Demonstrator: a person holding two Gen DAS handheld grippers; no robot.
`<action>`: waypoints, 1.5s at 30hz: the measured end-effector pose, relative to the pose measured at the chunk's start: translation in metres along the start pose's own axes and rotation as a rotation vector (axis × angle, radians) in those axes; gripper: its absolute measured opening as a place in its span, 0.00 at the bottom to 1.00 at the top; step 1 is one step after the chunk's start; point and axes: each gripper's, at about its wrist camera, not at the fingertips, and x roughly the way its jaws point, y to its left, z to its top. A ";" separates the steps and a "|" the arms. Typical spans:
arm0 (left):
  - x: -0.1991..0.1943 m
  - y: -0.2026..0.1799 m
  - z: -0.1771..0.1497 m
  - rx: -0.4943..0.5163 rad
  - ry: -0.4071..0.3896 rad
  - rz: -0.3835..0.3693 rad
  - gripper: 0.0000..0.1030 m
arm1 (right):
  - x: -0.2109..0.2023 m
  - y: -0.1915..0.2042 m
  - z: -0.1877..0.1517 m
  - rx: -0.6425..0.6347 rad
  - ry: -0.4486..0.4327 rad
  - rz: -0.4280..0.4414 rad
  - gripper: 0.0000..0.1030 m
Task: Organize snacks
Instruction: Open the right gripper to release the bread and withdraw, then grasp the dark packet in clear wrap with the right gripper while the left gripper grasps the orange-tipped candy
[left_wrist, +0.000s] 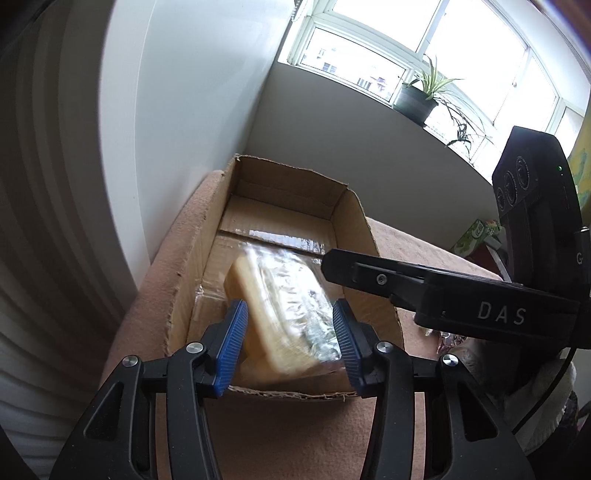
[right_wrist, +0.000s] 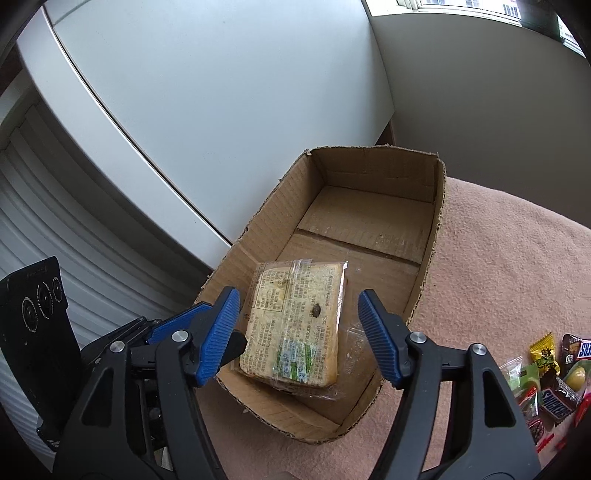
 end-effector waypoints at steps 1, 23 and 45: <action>-0.002 0.000 0.000 0.001 -0.001 0.007 0.45 | -0.002 0.000 0.000 -0.004 -0.006 0.001 0.68; -0.055 -0.068 -0.025 0.078 -0.080 -0.023 0.47 | -0.139 -0.052 -0.078 -0.056 -0.136 -0.128 0.87; -0.013 -0.158 -0.101 0.195 0.076 -0.118 0.56 | -0.210 -0.195 -0.186 0.213 -0.134 -0.293 0.95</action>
